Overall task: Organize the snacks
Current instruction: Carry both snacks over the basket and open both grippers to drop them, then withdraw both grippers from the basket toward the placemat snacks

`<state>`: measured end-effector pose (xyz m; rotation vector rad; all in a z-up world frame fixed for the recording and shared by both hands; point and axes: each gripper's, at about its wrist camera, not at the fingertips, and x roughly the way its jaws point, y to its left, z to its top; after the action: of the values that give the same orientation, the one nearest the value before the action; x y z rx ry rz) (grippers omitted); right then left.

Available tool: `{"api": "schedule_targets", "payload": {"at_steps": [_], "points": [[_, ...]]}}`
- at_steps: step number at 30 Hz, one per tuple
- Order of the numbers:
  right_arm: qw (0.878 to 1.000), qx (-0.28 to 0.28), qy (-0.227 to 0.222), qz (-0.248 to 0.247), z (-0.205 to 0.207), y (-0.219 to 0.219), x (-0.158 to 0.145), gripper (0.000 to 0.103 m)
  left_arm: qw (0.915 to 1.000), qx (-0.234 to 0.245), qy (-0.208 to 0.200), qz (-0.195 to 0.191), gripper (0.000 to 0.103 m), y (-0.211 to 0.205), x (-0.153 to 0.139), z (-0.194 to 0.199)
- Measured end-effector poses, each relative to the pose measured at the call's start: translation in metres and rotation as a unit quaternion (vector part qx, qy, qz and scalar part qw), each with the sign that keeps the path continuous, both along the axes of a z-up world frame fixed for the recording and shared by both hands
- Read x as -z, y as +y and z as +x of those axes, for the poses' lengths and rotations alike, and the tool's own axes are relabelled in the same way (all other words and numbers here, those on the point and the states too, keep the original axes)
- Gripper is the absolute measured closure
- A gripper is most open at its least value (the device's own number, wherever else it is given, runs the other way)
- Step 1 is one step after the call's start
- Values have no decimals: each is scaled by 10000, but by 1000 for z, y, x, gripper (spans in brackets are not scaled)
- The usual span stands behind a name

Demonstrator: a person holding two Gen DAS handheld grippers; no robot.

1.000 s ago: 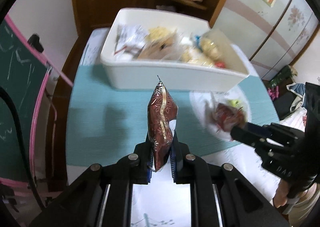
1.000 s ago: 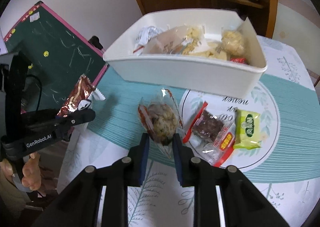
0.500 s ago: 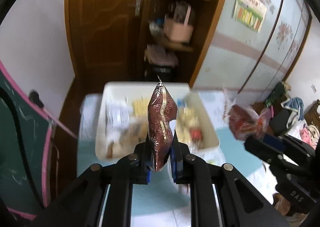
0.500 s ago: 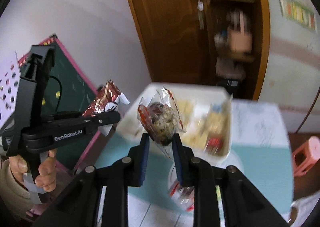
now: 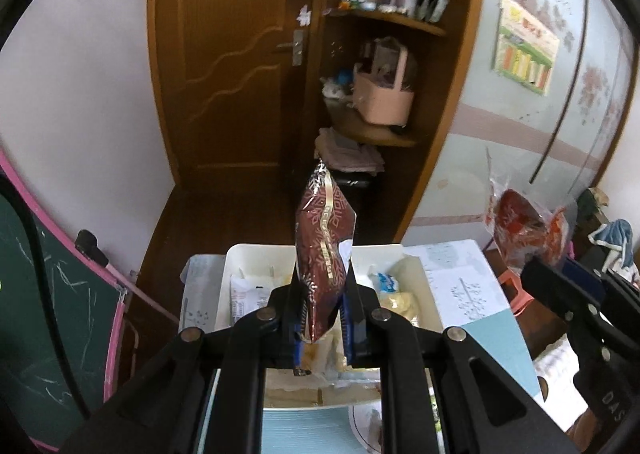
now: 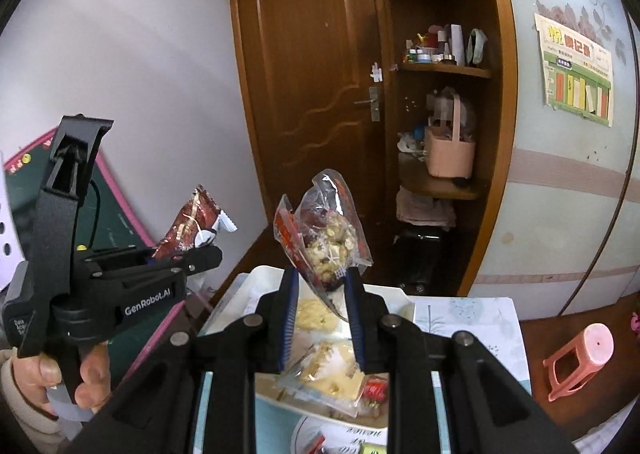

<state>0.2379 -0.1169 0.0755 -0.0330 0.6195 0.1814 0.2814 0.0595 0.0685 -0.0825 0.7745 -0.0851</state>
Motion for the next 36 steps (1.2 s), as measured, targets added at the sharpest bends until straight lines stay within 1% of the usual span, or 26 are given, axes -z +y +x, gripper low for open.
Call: {"api": "schedule_targets", "payload": {"at_steps": [4, 9, 11, 12, 13, 14, 15, 16, 17, 18, 19, 20, 23, 27, 32, 36], "points": [[9997, 118, 205, 5, 21, -4, 20, 80, 9996, -130, 250, 88, 91, 1, 27, 24], [9978, 248, 610, 66, 51, -10, 53, 80, 9979, -214, 526, 298, 91, -1, 61, 48], [9967, 244, 772, 45, 60, -9, 67, 79, 9970, -250, 620, 394, 89, -4, 74, 55], [9960, 198, 866, 30, 66, -9, 73, 79, 9964, -258, 698, 399, 78, -4, 81, 59], [9954, 125, 953, 30, 71, -9, 81, 79, 9959, -230, 803, 352, 50, -4, 87, 62], [9948, 167, 1009, -13, 74, -9, 86, 78, 9950, -216, 933, 277, 33, -5, 95, 66], [9939, 228, 1073, -57, 76, -10, 90, 75, 9948, -238, 962, 219, 7, -4, 99, 66], [9933, 251, 1131, -56, 77, -11, 95, 67, 9952, -279, 923, 159, 4, -2, 102, 65], [9930, 276, 1146, -58, 78, -12, 97, 62, 9960, -304, 833, 76, 4, -1, 103, 63], [9931, 307, 1129, -87, 75, -13, 99, 54, 9961, -285, 835, 36, 4, 0, 104, 63], [9933, 326, 1096, -143, 73, -14, 100, 51, 9957, -265, 882, 4, 4, 0, 106, 63], [9933, 337, 1083, -216, 71, -14, 101, 49, 9951, -259, 958, -41, 4, 0, 109, 64], [9925, 369, 1130, -292, 65, -17, 103, 49, 9941, -312, 1035, -114, 4, 1, 112, 59], [9906, 423, 1285, -178, 55, -25, 104, 49, 9939, -307, 1050, -166, 4, 1, 108, 48], [9893, 474, 1383, -3, 37, -31, 95, 49, 9954, -270, 903, -169, 4, -3, 88, 26], [9909, 461, 1264, -59, 15, -28, 78, 49, 9971, -259, 704, -121, 4, -8, 62, 3]]}}
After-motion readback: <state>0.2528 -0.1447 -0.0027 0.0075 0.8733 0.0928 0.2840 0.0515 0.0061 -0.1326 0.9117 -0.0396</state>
